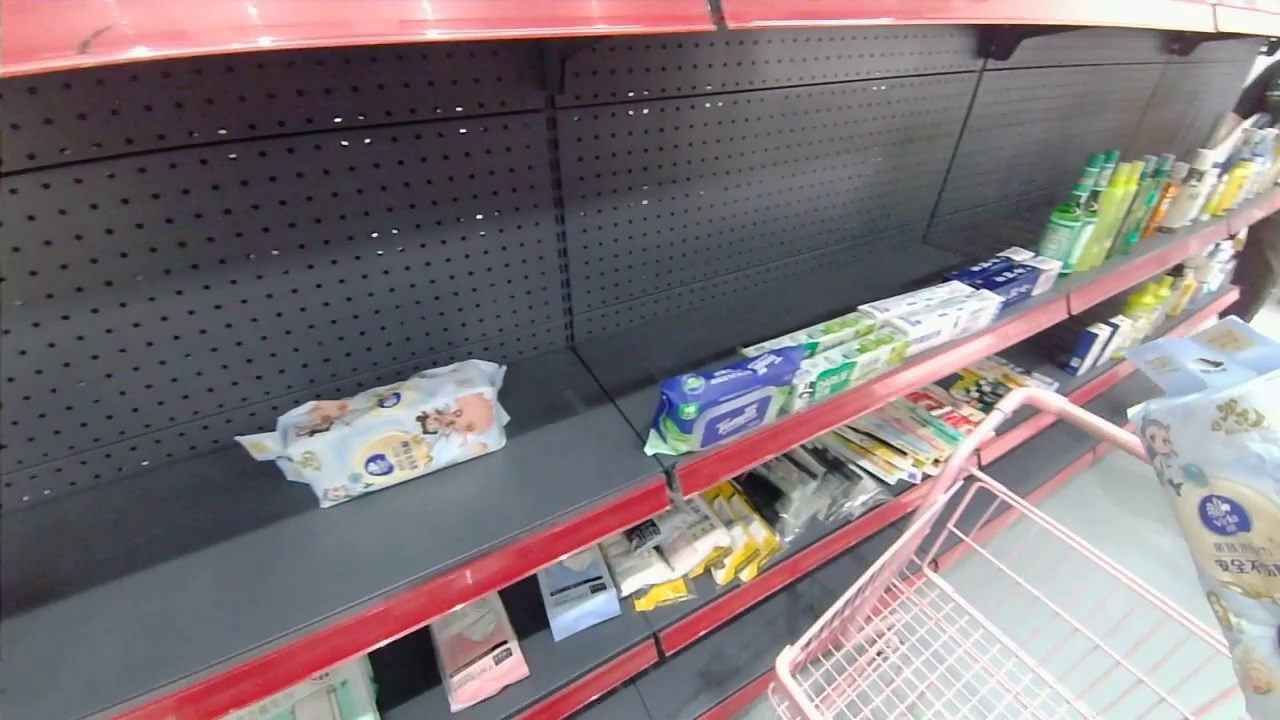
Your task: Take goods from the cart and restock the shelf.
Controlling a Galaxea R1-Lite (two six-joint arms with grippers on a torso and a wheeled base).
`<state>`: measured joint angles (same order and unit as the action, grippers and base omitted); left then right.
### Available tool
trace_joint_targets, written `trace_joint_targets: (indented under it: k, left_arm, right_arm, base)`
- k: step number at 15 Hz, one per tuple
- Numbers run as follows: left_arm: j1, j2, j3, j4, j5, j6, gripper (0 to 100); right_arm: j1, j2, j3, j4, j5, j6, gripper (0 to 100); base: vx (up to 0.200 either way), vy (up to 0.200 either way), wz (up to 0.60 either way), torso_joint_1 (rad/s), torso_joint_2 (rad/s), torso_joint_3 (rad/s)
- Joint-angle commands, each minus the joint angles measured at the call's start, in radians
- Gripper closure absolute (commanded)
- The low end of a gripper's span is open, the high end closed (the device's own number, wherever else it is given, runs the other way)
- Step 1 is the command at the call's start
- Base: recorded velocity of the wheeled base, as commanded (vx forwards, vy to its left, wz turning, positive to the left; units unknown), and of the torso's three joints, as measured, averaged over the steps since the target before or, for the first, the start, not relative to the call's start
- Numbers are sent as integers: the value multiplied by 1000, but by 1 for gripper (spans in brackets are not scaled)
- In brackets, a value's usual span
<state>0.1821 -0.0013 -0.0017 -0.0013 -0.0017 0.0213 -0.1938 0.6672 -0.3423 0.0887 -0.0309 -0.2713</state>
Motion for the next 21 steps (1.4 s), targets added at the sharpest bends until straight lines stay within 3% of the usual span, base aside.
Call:
trace_joint_targets:
  k: [1, 10, 12, 15, 16, 17, 18, 19, 21]
  left_arm:
    - [0, 1, 0, 0, 0, 0, 0]
    - [0, 1, 0, 1, 0, 0, 0]
    - [-9, 1, 0, 1, -1, 0, 0]
    - [-36, 1, -3, -2, -52, 8, 0]
    - [-59, 95, -86, -8, -47, 6, 0]
    - [-58, 374, -271, -31, -41, -50, 0]
    - [-55, 532, -374, -88, -44, -155, 0]
    - [-55, 670, -416, -134, -46, -159, 0]
    - [-58, 951, -428, -284, -61, -76, 0]
  right_arm:
    - [1, 3, 0, 0, 0, -5, 100]
    - [-10, -34, 3, 0, -12, -16, 100]
    - [-12, -204, 37, 11, -4, -8, 100]
    - [20, -454, 114, 14, 88, 15, 100]
    - [24, -514, 129, 14, 95, 15, 100]
    - [25, -548, 140, 14, 98, 15, 100]
    - [25, -568, 149, 14, 95, 18, 100]
    - [24, -569, 161, 13, 94, 21, 100]
    - [24, -569, 189, 6, 91, 23, 100]
  base:
    - [0, 0, 600, 2, -2, 2]
    - [0, 0, 533, 3, 1, 2]
    - [0, 0, 0, 0, 0, 0]
    - [0, 0, 0, 0, 0, 0]
    - [0, 0, 0, 0, 0, 0]
    - [0, 0, 0, 0, 0, 0]
    - [0, 0, 0, 0, 0, 0]
    - [0, 0, 0, 0, 0, 0]
    - [0, 0, 0, 0, 0, 0]
